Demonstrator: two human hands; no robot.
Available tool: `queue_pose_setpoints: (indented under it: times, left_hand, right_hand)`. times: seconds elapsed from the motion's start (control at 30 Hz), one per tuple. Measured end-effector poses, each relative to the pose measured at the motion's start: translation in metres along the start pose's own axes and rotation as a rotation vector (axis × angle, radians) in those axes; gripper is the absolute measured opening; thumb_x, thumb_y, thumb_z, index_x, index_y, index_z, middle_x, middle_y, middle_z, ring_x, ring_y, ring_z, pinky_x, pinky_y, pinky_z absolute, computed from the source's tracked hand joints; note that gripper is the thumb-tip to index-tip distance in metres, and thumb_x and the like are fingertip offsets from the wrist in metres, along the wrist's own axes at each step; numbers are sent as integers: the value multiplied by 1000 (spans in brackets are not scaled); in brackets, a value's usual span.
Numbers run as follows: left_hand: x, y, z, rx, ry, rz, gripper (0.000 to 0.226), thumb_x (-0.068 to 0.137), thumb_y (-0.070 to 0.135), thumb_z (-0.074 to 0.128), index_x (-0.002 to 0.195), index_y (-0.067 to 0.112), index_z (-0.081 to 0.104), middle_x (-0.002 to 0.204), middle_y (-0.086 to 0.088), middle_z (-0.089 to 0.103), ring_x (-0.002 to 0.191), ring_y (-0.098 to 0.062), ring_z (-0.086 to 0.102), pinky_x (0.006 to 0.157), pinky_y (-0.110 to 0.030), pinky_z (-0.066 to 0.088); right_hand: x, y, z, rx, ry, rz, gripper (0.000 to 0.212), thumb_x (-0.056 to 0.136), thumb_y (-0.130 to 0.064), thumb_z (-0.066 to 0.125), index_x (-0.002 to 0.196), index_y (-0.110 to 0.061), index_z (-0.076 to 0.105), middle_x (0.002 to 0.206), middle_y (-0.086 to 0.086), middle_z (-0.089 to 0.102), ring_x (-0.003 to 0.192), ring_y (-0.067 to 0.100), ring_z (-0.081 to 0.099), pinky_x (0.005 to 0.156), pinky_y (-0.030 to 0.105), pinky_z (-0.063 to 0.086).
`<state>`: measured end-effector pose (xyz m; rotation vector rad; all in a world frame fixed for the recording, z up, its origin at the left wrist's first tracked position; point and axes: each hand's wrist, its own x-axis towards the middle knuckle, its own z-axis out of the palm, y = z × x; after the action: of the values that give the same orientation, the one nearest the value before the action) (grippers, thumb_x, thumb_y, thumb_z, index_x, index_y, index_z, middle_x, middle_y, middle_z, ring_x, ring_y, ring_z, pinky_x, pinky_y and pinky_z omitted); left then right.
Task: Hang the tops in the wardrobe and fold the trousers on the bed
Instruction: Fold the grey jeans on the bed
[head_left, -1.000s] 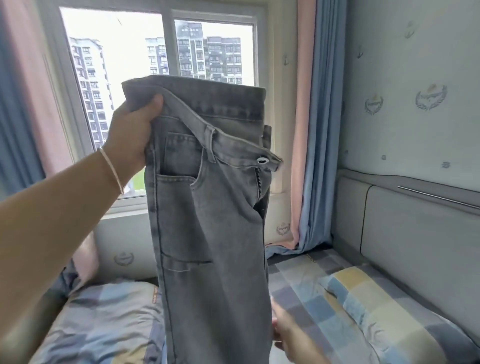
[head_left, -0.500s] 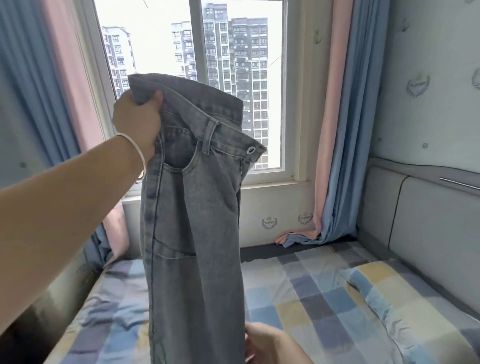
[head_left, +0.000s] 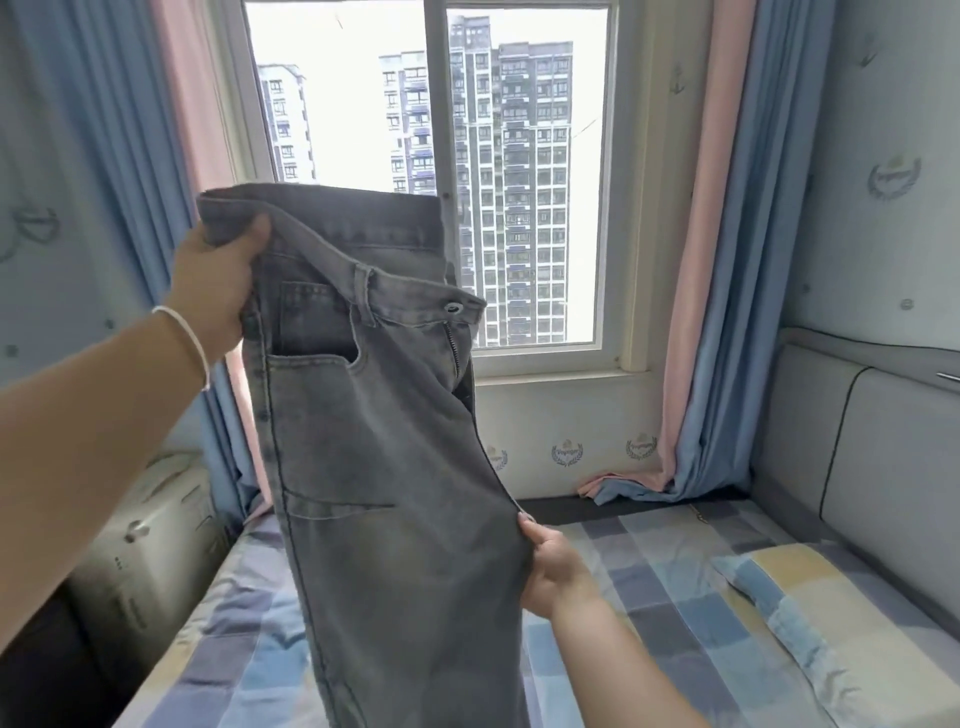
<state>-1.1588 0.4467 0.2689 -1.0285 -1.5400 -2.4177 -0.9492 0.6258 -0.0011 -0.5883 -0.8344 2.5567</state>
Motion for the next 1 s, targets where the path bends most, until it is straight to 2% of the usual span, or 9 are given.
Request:
queue_pose_setpoints:
  times: [0.1, 0.23, 0.33, 0.47, 0.67, 0.8, 0.87, 0.93, 1.0]
  left_hand:
    - [-2, -4, -30, 33, 8, -86, 15, 88, 22, 63, 75, 22, 71, 69, 11, 72, 66, -8, 70, 60, -29, 59]
    - [-4, -9, -56, 14, 26, -146, 28, 90, 20, 61, 66, 25, 74, 67, 11, 72, 61, -6, 68, 57, -24, 58]
    - [-8, -24, -63, 57, 40, -162, 6, 88, 20, 64, 83, 21, 68, 83, 5, 71, 65, -5, 68, 60, -22, 57]
    - [-13, -39, -56, 60, 86, -162, 3, 86, 20, 67, 85, 23, 66, 85, 6, 70, 66, -4, 68, 65, -25, 57]
    - [-28, -26, -21, -4, -13, -135, 4, 88, 18, 64, 91, 20, 66, 79, 7, 72, 72, -11, 68, 62, -25, 56]
    - [-56, -21, 16, -68, -156, -156, 7, 90, 14, 59, 88, 18, 65, 70, 8, 72, 64, -11, 69, 56, -24, 56]
    - [-68, -18, 37, -73, -224, -153, 6, 89, 15, 60, 92, 16, 65, 76, 3, 73, 67, -14, 69, 59, -26, 56]
    - [-77, -16, 57, -60, -270, -146, 8, 89, 16, 61, 95, 14, 65, 82, -2, 72, 72, -18, 69, 65, -31, 57]
    - [-85, -15, 73, -65, -299, -159, 7, 89, 16, 61, 94, 14, 65, 85, -5, 71, 76, -22, 68, 73, -37, 56]
  right_hand:
    - [-2, -12, 1, -37, 70, -110, 20, 96, -14, 45, 85, -13, 63, 74, 7, 71, 63, 19, 69, 68, 33, 51]
    - [-23, -45, -9, -57, 23, -168, 22, 92, -11, 53, 110, -24, 55, 96, 3, 64, 76, 17, 66, 68, 34, 54]
    - [-46, -74, -13, -473, -91, 4, 30, 89, -7, 55, 117, -19, 60, 95, 8, 69, 69, 17, 68, 58, 27, 56]
    - [-66, -106, -18, -899, -54, 76, 35, 85, -2, 60, 115, -19, 64, 108, 4, 71, 95, 19, 64, 77, 30, 50]
    - [-66, -99, -45, -1685, 351, -418, 13, 87, -30, 62, 74, -30, 59, 91, 0, 61, 93, 20, 56, 79, 29, 42]
    - [-67, -87, -57, -2161, 430, -196, 28, 82, -47, 58, 67, -32, 40, 100, -4, 40, 110, 17, 42, 82, 29, 36]
    - [-69, -87, -48, -1946, 239, -93, 22, 75, -47, 66, 86, -33, 52, 109, -5, 51, 115, 15, 49, 91, 28, 41]
    - [-65, -89, -32, -1388, -44, -62, 67, 58, -56, 79, 113, -26, 56, 120, -8, 61, 116, 11, 56, 104, 35, 40]
    - [-62, -88, -7, -944, -264, -100, 89, 48, -58, 83, 125, -25, 52, 126, -4, 62, 118, 16, 57, 107, 40, 39]
